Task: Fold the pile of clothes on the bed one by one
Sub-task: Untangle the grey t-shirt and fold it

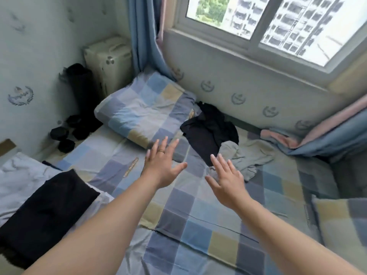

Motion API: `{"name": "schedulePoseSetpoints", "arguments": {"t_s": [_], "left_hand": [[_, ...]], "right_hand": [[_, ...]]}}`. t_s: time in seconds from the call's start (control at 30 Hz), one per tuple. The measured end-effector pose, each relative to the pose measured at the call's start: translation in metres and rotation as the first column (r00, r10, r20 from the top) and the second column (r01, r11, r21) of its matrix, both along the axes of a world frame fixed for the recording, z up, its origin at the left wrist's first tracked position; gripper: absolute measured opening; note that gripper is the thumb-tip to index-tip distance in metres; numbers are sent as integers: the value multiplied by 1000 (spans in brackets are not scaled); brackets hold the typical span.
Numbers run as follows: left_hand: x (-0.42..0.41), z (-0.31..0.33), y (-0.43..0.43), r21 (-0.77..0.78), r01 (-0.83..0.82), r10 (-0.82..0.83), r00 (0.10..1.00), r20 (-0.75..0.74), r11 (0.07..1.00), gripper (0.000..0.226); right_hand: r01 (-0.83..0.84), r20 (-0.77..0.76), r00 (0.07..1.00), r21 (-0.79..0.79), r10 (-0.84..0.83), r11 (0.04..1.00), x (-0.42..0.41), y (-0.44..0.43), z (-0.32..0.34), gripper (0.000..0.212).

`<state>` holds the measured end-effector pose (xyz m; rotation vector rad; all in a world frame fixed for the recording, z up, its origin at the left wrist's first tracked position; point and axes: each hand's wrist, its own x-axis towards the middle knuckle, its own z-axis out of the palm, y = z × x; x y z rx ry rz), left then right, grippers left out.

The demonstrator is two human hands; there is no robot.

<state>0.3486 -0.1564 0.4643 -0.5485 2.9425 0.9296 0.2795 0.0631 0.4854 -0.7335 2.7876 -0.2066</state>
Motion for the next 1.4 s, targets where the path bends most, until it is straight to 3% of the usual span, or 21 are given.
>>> {"name": "schedulePoseSetpoints", "arguments": {"t_s": [0.33,0.57,0.73,0.9,1.0,1.2,1.3,1.4], "left_hand": [[-121,60,212,-179,328,-324,945,53,927,78],[-213,15,278,-165,458,-453,889,69,874,75],[-305,-84,285,-151,515,-507,857,87,844,74],[-400,-233,278,-95,564,-535,816,220,820,74],[-431,-322,258,-92,599,-540,770,340,796,78],[-511,-465,227,-150,659,-547,712,441,737,100],[-525,-531,217,-103,633,-522,709,474,767,114],[-517,-575,212,-209,602,-499,775,388,771,105]], "right_hand": [[257,6,966,-98,-258,961,-50,221,40,68],[366,12,930,-99,-367,925,-104,274,4,68],[435,70,900,-56,-431,899,-166,276,-80,71],[572,233,783,92,-577,815,-243,258,-216,97],[562,299,754,169,-585,810,-283,247,-299,82],[561,291,761,153,-580,813,-371,244,-422,73],[466,336,800,176,-498,867,-402,237,-481,82],[355,408,820,188,-402,916,-429,225,-531,96]]}}
